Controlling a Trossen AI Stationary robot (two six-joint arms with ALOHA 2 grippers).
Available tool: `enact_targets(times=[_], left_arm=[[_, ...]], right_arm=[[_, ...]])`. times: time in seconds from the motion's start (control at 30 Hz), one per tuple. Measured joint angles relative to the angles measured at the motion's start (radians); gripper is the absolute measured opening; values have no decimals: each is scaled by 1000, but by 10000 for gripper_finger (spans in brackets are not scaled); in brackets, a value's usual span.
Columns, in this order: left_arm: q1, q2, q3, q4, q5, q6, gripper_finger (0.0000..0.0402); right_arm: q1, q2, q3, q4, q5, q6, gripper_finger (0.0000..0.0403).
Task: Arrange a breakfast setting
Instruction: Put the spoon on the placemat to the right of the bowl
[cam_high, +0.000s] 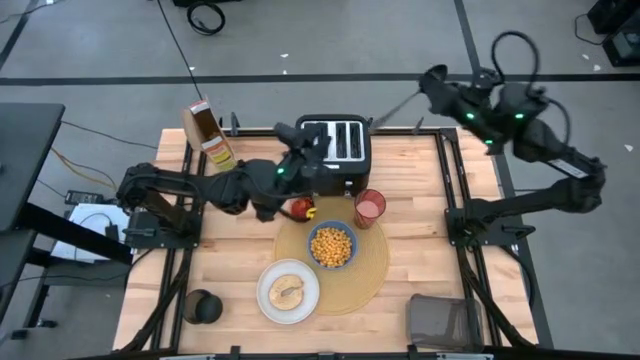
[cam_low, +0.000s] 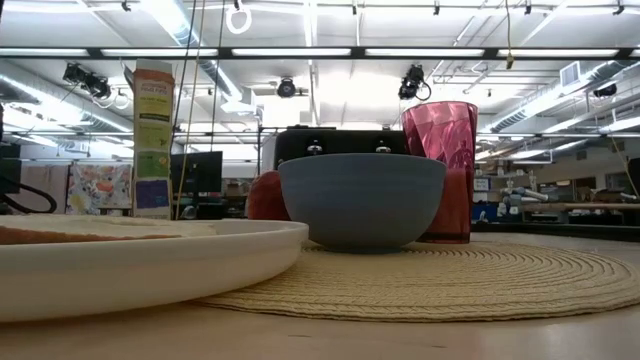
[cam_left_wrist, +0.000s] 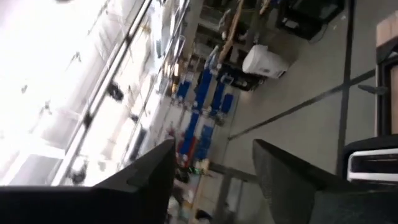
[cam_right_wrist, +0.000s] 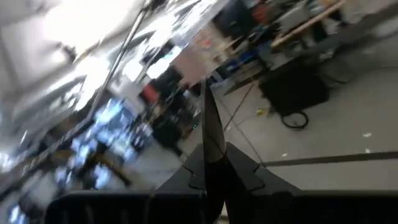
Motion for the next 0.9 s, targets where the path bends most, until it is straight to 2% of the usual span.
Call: enact_targets(times=[0.1, 0.17, 0.3, 0.43, 0.53, 0.63, 0.73, 0.9], left_arm=[[-49, -34, 0, -45, -56, -117, 233], [-82, -63, 0, -94, -58, -249, 237], [-128, -119, 0, -231, -19, -619, 234], [-138, -178, 0, -425, 72, -991, 232], [-134, -213, 0, -583, 159, -1224, 231], [-131, -229, 0, -713, 198, -1411, 231], [-135, -235, -1, -814, 203, -1536, 231], [-146, -235, -1, -901, 209, -1658, 231]], right_arm=[[-8, -69, 0, -87, -131, -101, 24], [-5, -107, 0, -165, -242, -147, 24], [29, -172, -49, -276, -478, -125, 24], [115, -240, -208, -244, -617, -38, 24], [210, -272, -352, -145, -659, 28, 24], [327, -265, -482, 17, -678, 75, 24], [451, -220, -579, 193, -675, 107, 24], [628, -122, -664, 294, -568, 192, 24]])
